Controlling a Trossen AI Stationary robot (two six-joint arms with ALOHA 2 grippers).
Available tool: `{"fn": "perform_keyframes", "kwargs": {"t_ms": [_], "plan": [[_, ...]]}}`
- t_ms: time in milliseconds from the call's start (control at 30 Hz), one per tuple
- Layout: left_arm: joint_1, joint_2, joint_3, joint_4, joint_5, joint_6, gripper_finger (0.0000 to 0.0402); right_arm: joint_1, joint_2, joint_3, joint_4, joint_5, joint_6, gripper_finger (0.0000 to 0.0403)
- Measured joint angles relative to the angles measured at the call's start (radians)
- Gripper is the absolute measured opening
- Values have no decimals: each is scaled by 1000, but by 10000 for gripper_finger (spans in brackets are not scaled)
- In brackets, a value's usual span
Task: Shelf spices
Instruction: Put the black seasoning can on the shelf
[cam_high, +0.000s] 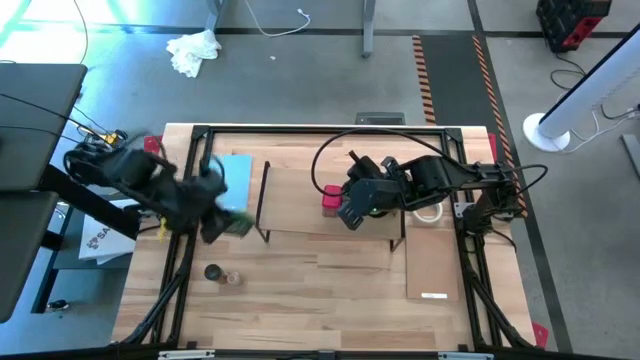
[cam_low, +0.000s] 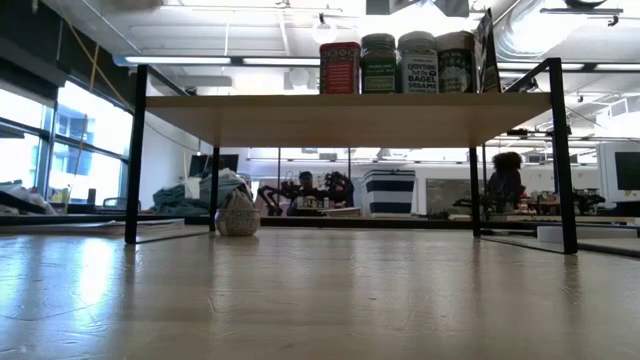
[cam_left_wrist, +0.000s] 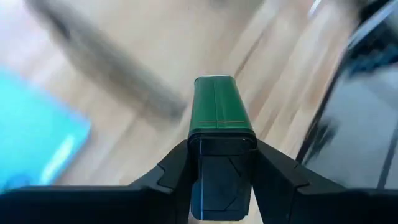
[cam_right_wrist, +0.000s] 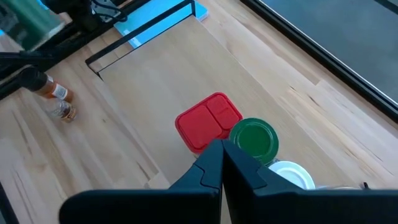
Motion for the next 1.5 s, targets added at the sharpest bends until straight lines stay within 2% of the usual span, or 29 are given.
{"fn": "perform_keyframes", "kwargs": {"t_ms": [167,367,467,567,800,867,1033,1200,1500], "plan": [[147,94,107,168,-49,209,118,0,-16,0,-15,-16,0,0],[303,292,214,178,-43,344,118,0,-110,0,-12,-17,37,0],[347,369,266,147,5,408,118,2,-157,0,-11,-9,59,0],[373,423,307,97,23,468,118,13,-198,0,-13,1,69,0],[427,503,327,60,178,528,118,36,-228,0,-30,14,68,0],[434,520,327,45,176,555,118,41,-227,0,-38,16,68,0],[457,559,327,50,124,598,150,42,-219,0,-45,16,57,0],[461,582,327,77,187,642,155,42,-218,0,-54,16,39,0],[462,574,327,137,186,713,178,42,-218,0,-76,15,42,0]]}}
